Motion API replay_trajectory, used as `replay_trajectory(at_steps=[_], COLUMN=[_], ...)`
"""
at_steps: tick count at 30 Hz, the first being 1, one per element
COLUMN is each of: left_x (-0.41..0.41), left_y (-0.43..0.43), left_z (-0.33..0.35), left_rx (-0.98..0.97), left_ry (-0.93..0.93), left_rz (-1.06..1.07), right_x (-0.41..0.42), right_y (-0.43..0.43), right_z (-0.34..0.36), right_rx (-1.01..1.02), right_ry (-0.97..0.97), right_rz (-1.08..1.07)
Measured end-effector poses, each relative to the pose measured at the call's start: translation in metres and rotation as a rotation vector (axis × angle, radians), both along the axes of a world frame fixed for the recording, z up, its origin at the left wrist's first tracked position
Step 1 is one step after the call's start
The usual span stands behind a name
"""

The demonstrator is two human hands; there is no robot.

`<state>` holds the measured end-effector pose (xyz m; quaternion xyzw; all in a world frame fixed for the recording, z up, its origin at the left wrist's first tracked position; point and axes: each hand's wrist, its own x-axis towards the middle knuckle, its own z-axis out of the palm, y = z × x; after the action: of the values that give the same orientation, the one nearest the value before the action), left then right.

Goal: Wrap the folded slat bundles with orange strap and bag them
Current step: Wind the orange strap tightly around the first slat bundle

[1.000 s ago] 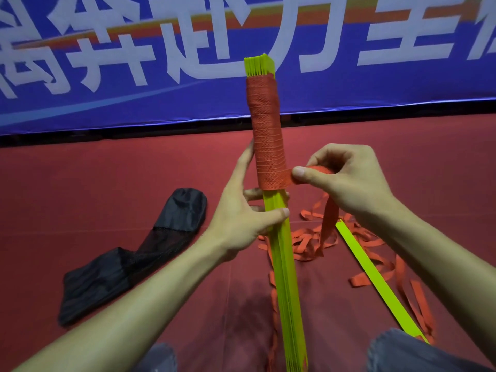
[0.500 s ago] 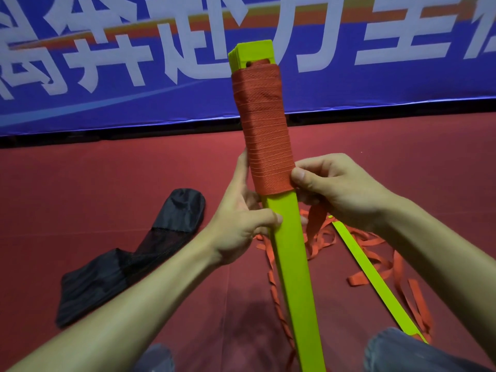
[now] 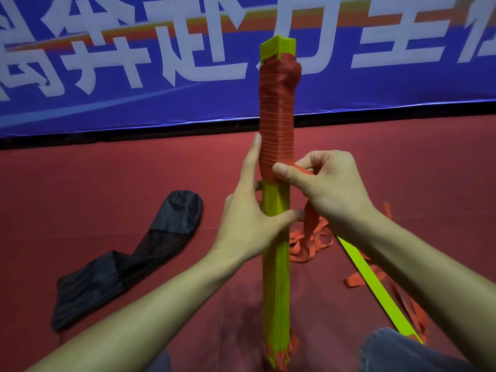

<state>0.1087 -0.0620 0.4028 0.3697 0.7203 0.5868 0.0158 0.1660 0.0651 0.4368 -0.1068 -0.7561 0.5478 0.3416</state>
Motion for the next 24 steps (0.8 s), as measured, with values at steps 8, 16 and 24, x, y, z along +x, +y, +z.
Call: replay_trajectory(at_steps=[8,16,24], left_x=[-0.012,-0.019,-0.020], left_y=[-0.005,-0.008,-0.008], left_z=[0.000,-0.003,-0.007], left_rx=[-0.017,0.059,0.138], left_ry=[-0.012,-0.201,-0.317], left_rz=[0.035,-0.108,-0.328], right_x=[0.002,0.000,0.001], right_y=[0.006,0.034,0.032], right_z=[0.001,-0.010,-0.010], right_rx=[0.070,0.097,0.041], right_ry=[-0.033,-0.009,0.016], right_rz=[0.085,0.042,0.142])
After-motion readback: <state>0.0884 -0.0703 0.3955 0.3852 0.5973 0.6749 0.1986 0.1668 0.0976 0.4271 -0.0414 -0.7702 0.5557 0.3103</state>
